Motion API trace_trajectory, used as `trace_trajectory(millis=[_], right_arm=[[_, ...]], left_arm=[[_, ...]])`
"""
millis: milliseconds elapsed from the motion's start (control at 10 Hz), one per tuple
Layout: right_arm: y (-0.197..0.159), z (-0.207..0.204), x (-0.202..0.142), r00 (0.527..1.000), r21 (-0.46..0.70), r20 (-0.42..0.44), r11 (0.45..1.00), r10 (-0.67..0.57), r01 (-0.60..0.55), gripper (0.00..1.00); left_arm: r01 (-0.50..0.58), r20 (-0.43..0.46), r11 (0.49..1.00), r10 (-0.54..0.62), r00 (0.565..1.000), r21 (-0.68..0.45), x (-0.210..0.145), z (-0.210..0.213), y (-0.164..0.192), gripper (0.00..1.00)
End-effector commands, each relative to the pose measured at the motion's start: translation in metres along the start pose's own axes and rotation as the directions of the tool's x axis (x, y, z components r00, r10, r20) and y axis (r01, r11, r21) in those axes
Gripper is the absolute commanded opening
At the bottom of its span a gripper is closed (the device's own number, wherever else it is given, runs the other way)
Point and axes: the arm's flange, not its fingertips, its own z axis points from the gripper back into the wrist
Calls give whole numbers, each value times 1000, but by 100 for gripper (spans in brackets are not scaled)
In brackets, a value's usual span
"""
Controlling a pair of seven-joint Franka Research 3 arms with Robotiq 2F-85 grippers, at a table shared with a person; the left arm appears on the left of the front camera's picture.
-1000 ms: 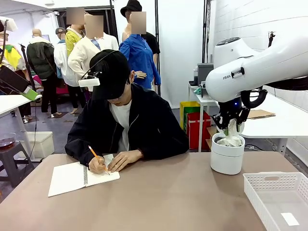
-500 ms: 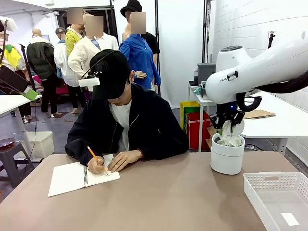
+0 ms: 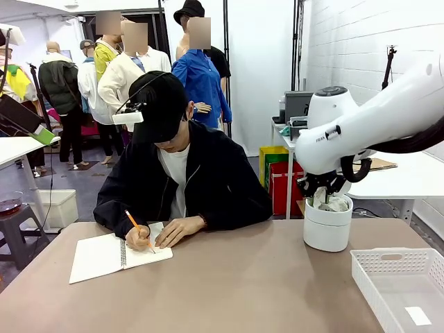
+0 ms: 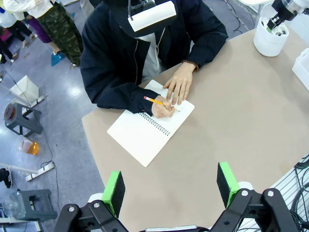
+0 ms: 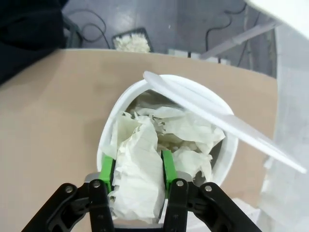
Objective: Sort the paper based on its condition.
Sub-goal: If a person hands you a paper, place it in the Organizing basket , and if it's crumpled, put it in the Trash can.
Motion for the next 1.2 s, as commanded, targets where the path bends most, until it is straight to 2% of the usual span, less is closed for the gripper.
trace_trajectory(millis=[0, 300, 400, 600, 1100], right_arm=[[-5, -10, -19, 999, -42, 26, 999, -31, 32, 45], [-12, -10, -24, 1000, 23, 12, 1000, -16, 15, 45], [-13, -9, -24, 1000, 59, 11, 998, -1, 0, 63], [-14, -2, -27, 1000, 56, 18, 998, -22, 21, 100], [-20, 12, -23, 998, 44, 4, 997, -65, 65, 100]], left_arm=[[-1, -2, 1000, 1, 1000, 10, 0, 0, 1, 100], [-1, -2, 1000, 1, 1000, 10, 0, 0, 1, 100], [-1, -2, 1000, 1, 1000, 10, 0, 0, 1, 100], [-1, -2, 1000, 1, 1000, 10, 0, 0, 1, 100], [-1, -2, 1000, 1, 1000, 10, 0, 0, 1, 100]])
